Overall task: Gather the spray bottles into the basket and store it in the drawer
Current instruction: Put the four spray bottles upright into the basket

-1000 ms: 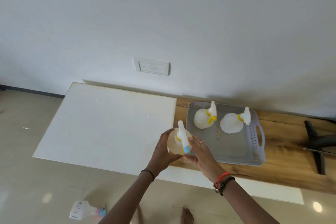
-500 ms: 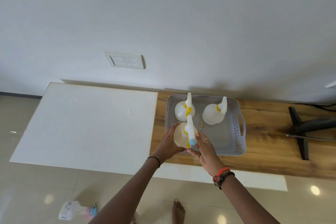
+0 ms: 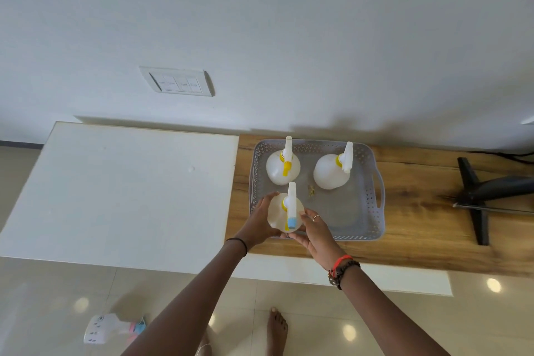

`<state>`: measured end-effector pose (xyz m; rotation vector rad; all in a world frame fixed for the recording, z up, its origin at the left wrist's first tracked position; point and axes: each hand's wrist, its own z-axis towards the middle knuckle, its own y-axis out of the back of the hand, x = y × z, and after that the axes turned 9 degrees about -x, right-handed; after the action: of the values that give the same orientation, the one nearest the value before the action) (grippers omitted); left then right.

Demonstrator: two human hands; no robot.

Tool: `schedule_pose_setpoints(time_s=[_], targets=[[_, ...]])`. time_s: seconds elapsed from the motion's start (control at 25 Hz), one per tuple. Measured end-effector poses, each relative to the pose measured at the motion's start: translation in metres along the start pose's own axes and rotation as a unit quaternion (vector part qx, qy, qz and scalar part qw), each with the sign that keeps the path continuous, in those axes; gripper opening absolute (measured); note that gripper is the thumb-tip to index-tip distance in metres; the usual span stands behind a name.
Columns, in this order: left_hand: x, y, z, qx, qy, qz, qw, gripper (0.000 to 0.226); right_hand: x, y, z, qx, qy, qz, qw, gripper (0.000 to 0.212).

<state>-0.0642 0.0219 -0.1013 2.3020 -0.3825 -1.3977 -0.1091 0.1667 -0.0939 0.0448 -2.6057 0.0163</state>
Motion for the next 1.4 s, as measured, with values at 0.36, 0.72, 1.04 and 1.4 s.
schedule_pose_setpoints(time_s=[0.36,0.72,1.04,1.4], targets=[[0.008,-0.009,0.005,0.001,0.016,0.009,1.0,0.101,0.004,0.002,0.016,-0.026,-0.002,-0.077,0.997,0.039],[0.01,-0.009,0.013,0.012,0.02,0.017,1.0,0.088,0.001,0.003,0.028,-0.027,0.009,-0.099,0.995,0.042],[0.009,-0.012,0.012,-0.002,0.017,0.023,1.0,0.088,0.002,0.005,0.032,-0.011,-0.003,-0.071,0.997,0.041],[0.008,-0.015,-0.006,-0.049,0.023,-0.008,0.999,0.084,-0.008,0.014,0.022,-0.089,0.054,-0.107,0.989,0.032]])
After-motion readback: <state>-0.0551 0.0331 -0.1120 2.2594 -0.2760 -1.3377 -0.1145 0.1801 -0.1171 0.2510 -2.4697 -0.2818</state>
